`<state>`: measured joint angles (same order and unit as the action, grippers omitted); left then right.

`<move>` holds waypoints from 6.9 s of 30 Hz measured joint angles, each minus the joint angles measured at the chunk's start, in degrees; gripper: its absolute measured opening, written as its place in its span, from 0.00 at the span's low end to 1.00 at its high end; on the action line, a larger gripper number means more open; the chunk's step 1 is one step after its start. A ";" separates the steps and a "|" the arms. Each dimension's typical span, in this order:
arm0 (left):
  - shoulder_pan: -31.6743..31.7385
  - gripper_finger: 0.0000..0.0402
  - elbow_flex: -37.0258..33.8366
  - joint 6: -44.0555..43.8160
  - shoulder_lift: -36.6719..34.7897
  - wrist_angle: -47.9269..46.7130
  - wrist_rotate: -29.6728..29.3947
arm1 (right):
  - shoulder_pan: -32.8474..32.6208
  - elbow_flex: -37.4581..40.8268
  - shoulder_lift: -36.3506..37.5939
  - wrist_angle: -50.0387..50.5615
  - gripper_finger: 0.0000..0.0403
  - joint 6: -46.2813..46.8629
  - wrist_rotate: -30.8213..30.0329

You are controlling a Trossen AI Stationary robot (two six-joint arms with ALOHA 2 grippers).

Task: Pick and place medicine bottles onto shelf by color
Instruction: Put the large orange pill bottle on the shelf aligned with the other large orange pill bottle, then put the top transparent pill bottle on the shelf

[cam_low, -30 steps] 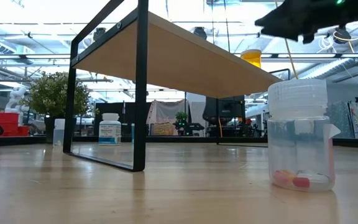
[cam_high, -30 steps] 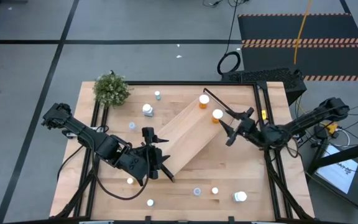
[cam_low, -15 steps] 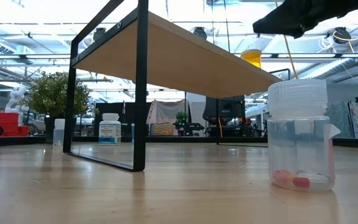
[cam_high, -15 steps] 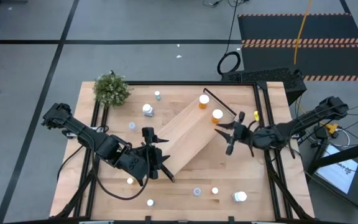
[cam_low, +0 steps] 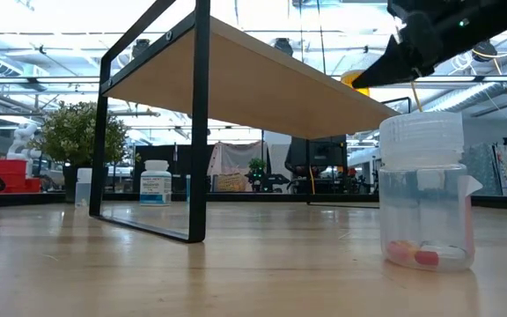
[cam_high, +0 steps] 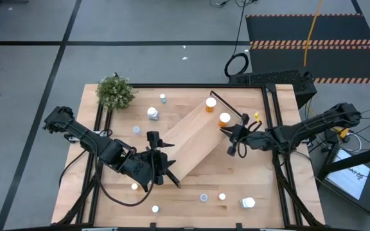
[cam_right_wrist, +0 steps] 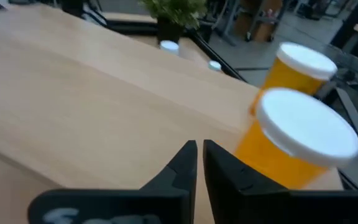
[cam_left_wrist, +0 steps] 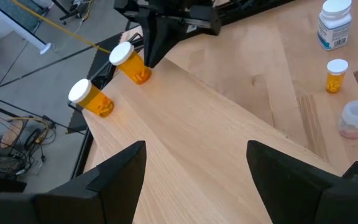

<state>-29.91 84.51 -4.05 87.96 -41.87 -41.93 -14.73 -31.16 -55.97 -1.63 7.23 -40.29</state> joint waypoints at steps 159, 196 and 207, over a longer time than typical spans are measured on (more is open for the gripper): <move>40.38 0.69 -53.88 -32.99 -32.65 0.92 27.15 | -5.26 -8.74 12.44 12.84 0.06 -0.44 12.11; 42.64 0.40 -53.11 -26.21 -23.56 3.19 29.99 | -5.26 -8.74 12.44 13.08 0.06 -0.44 12.11; 42.64 0.39 -51.93 -24.46 -23.58 2.11 32.31 | -5.26 -8.72 12.44 13.08 0.06 -0.86 12.11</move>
<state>12.73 32.58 -28.51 64.38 -39.76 -9.62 -19.99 -39.88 -43.53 11.44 6.36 -28.18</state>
